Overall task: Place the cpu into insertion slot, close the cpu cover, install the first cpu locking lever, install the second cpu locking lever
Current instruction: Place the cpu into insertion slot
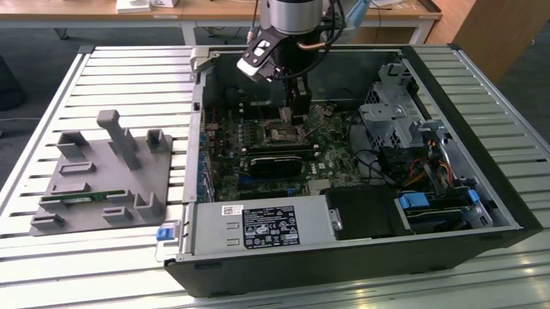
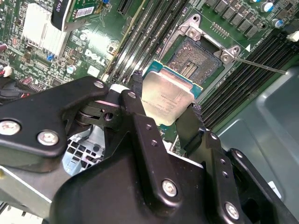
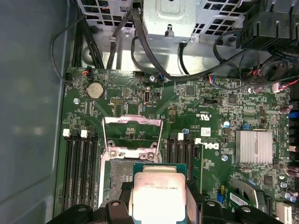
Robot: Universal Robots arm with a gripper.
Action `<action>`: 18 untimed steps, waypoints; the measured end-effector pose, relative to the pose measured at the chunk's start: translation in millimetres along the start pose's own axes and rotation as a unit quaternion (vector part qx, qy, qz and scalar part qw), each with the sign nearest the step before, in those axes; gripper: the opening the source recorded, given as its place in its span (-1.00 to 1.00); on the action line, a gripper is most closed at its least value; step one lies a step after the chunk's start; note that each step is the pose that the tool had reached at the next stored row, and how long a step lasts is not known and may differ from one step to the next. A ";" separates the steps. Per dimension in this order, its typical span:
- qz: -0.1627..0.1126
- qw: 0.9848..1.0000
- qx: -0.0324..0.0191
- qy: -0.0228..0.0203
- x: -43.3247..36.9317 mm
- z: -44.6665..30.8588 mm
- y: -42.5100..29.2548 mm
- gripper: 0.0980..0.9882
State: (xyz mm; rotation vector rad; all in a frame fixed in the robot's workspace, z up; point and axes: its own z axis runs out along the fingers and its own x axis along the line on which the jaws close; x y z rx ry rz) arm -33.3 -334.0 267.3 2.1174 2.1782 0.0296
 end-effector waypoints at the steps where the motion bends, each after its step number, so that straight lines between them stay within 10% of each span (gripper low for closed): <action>1: 0.000 1.000 0.000 0.000 0.0 0.3 0.0 -0.02; 18: 0.000 1.000 0.000 0.000 0.9 5.4 -0.5 -0.02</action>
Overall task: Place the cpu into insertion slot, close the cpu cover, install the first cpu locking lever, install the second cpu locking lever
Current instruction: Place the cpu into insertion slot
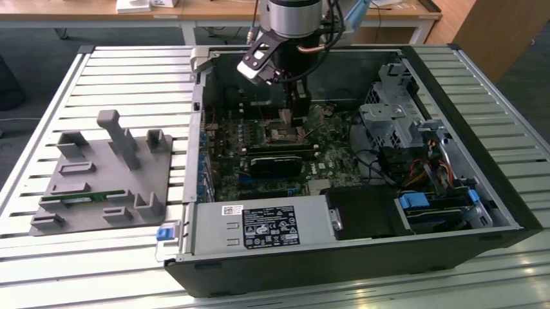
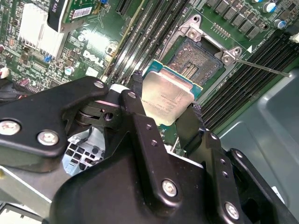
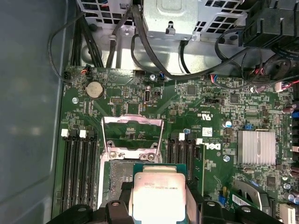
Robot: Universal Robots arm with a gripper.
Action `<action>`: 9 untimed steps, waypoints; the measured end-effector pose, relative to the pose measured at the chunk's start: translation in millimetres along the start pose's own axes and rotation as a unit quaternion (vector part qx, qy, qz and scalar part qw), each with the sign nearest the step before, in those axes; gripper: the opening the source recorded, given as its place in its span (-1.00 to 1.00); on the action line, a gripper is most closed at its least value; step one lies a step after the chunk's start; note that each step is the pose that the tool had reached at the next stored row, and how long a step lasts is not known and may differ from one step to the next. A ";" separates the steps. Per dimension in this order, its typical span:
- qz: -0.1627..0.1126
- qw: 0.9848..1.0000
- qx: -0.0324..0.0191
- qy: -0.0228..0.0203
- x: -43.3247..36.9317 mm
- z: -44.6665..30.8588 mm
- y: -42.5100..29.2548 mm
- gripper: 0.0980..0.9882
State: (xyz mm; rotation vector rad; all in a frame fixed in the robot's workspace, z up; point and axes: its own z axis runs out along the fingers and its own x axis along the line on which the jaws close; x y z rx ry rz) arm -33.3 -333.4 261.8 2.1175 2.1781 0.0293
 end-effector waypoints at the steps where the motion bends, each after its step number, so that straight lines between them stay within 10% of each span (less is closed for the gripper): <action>1: 0.000 1.000 0.000 0.000 0.6 0.6 0.0 -0.02; 9: 0.000 1.000 0.000 0.000 6.2 7.9 -1.1 -0.02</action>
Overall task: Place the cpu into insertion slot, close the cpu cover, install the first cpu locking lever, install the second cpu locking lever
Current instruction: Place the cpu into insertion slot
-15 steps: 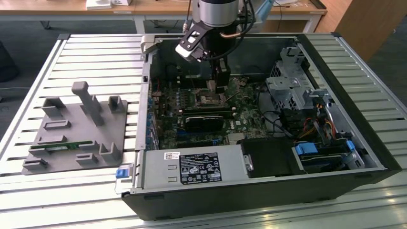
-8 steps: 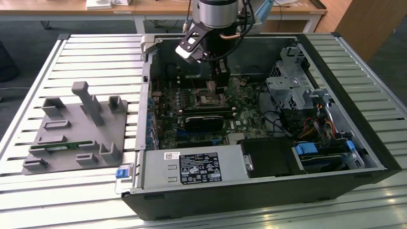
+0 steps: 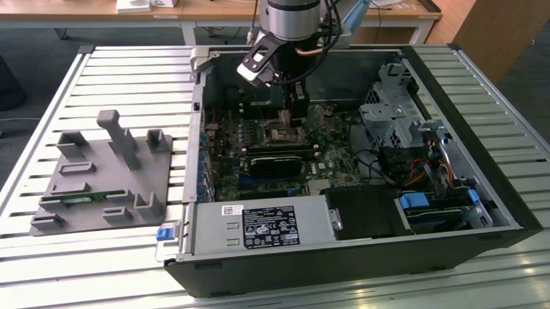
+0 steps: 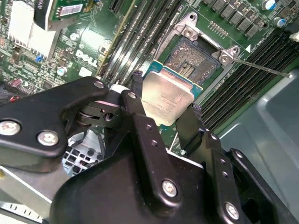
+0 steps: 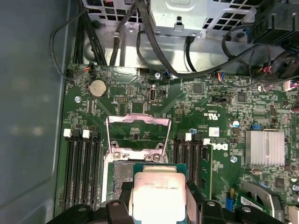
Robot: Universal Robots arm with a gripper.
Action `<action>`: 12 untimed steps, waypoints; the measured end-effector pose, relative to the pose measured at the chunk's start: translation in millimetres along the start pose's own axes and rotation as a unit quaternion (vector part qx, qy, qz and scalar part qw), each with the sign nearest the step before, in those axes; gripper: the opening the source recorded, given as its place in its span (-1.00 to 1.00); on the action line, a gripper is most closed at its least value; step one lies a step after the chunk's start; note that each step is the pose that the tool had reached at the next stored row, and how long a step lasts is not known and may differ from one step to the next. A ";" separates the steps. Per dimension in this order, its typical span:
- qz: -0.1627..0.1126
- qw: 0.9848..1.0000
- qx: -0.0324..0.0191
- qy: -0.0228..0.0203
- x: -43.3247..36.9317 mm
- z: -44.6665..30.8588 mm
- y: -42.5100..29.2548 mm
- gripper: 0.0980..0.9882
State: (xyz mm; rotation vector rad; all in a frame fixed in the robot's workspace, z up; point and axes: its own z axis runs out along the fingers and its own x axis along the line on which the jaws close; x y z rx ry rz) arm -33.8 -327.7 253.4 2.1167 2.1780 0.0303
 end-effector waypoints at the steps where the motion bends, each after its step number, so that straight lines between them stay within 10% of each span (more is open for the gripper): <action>1: 0.000 1.000 0.000 0.000 0.5 1.2 -0.3 -0.02; 12: -0.003 1.000 -0.001 0.000 5.3 13.0 -3.9 -0.02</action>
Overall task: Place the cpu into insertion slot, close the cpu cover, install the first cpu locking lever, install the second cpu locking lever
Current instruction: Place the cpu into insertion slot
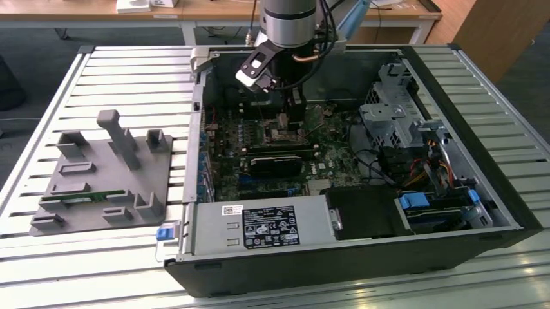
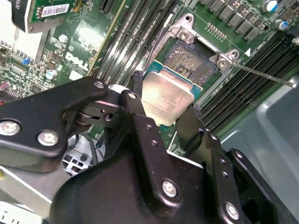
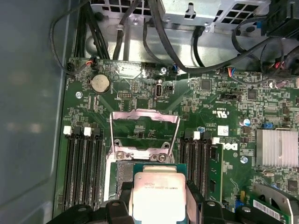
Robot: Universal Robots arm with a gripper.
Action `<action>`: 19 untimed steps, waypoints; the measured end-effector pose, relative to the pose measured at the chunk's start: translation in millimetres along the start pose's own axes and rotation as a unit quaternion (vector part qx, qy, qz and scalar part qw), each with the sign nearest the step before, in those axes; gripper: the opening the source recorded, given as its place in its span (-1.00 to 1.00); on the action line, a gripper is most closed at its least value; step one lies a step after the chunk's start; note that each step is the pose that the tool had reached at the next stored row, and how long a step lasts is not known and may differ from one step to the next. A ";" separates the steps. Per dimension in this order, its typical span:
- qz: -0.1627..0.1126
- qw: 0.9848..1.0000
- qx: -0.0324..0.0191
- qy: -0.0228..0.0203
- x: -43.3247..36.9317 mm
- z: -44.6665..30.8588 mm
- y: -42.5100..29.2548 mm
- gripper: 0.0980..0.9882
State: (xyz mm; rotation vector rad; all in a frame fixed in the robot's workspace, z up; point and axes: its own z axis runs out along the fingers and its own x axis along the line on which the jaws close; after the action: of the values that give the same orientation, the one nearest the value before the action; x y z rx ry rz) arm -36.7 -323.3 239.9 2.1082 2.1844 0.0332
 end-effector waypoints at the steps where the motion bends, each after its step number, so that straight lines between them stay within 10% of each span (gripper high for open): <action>1: 0.000 1.000 0.000 0.000 0.5 0.6 -0.3 -0.02; 19: 0.000 1.000 0.002 0.000 9.5 19.5 -9.9 -0.02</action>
State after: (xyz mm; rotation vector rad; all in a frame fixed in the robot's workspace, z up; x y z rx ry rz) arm -45.1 -315.3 219.0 2.1101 2.1863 0.0294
